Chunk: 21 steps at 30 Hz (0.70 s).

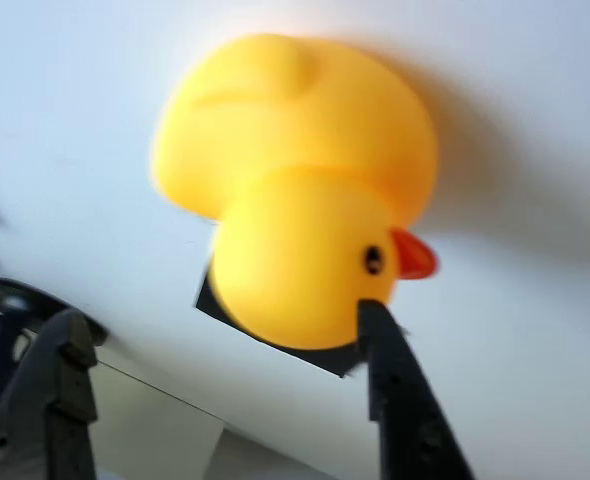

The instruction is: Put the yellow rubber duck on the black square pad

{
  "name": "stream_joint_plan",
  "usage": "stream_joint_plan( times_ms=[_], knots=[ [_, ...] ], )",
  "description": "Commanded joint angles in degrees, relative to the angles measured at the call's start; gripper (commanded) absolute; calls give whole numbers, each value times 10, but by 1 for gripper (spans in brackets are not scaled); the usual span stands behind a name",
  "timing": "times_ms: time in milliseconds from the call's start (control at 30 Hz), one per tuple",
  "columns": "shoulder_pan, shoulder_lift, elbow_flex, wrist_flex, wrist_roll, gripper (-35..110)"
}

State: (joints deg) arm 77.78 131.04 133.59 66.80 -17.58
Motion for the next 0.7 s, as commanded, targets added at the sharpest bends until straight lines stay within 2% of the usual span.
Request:
stream_joint_plan(
  times_ms=[0,533,667],
  knots=[
    [17,16,0,1,-10,30],
    [10,-7,41,-2,-11,30],
    [10,-6,48,-42,-11,30]
  ],
)
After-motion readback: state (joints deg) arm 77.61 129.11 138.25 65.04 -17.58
